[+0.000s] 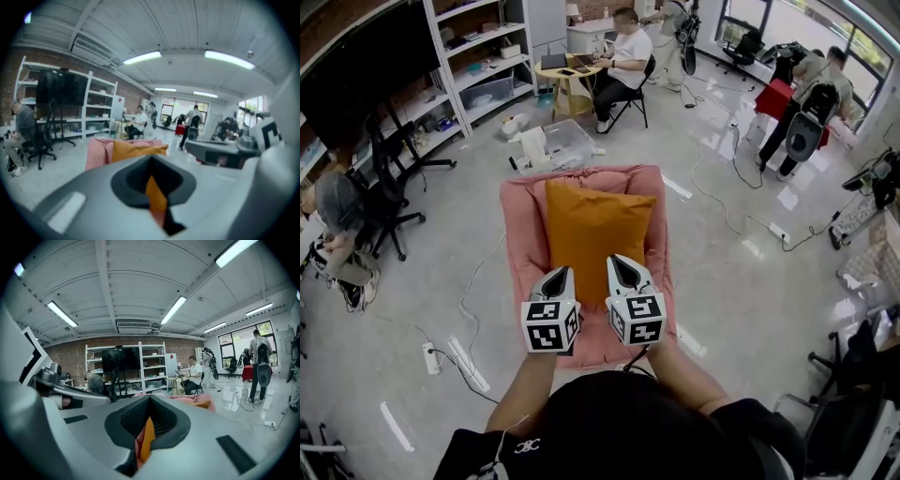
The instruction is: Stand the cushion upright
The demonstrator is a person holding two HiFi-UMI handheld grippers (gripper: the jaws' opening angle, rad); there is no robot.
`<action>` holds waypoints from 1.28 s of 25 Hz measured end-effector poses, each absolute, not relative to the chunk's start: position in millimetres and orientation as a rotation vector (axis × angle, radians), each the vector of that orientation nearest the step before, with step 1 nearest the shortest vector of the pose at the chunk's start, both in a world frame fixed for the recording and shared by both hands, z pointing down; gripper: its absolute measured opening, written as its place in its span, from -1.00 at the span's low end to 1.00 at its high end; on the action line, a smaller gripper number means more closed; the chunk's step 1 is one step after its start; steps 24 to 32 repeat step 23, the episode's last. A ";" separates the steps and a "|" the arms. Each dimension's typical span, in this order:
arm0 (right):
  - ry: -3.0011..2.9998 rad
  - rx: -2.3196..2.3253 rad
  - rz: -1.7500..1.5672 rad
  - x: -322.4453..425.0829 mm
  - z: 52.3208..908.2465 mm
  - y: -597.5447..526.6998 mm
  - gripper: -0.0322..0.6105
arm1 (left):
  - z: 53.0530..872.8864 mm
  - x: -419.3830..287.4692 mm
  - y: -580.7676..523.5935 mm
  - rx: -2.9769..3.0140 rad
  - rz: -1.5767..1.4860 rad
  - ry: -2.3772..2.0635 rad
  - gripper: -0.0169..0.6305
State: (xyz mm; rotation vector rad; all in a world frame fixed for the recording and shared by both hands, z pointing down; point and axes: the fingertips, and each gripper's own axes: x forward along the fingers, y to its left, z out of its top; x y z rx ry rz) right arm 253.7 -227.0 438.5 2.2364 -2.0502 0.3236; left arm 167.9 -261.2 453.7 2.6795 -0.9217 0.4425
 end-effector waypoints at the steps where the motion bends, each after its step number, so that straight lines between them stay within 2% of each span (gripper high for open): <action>1: -2.047 2.237 0.330 250.1 440.4 -225.8 -0.91 | 454.1 167.2 -260.5 2.684 0.443 -0.913 -0.96; 23: -1.984 2.233 0.449 188.5 472.2 -210.1 -0.91 | 478.6 121.8 -244.8 2.681 0.459 -0.742 -0.96; 32: -1.984 2.233 0.449 188.5 472.2 -210.1 -0.91 | 478.6 121.8 -244.8 2.681 0.459 -0.742 -0.96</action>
